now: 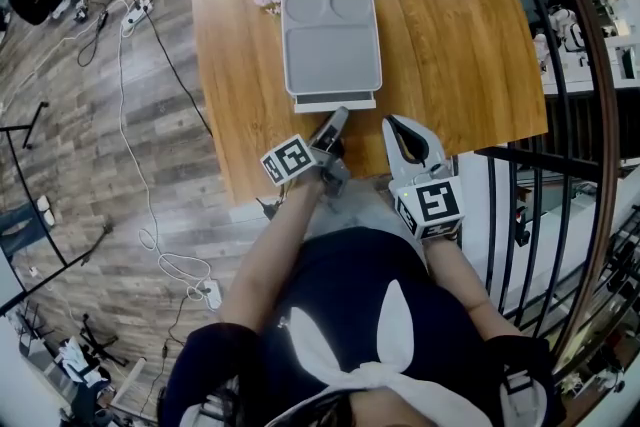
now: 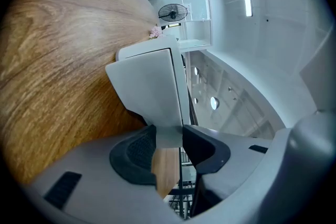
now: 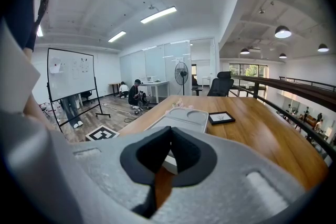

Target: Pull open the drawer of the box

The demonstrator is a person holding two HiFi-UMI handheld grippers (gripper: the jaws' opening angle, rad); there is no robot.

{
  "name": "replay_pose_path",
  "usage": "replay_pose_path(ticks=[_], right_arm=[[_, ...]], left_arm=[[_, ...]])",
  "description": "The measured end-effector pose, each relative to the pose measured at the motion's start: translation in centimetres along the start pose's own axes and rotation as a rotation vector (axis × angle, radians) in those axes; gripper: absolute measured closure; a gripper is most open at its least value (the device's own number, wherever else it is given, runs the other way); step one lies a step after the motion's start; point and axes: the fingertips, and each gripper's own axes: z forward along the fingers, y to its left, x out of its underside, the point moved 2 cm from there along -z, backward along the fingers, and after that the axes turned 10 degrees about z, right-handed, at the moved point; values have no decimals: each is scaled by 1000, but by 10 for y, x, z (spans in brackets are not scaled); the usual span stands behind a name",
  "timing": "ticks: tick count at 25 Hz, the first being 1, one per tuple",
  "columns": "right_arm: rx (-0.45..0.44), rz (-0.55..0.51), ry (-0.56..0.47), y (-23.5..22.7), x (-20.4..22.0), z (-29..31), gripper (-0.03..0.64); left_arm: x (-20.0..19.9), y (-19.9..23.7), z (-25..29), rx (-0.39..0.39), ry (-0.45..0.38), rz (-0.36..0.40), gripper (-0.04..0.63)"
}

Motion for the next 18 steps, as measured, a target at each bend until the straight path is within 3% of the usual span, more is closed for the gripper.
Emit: replay_pose_path(ticks=[18], right_arm=[[3, -6, 0, 6, 11, -16, 620]], left_arm=[[9, 0, -8, -7, -8, -7, 425]])
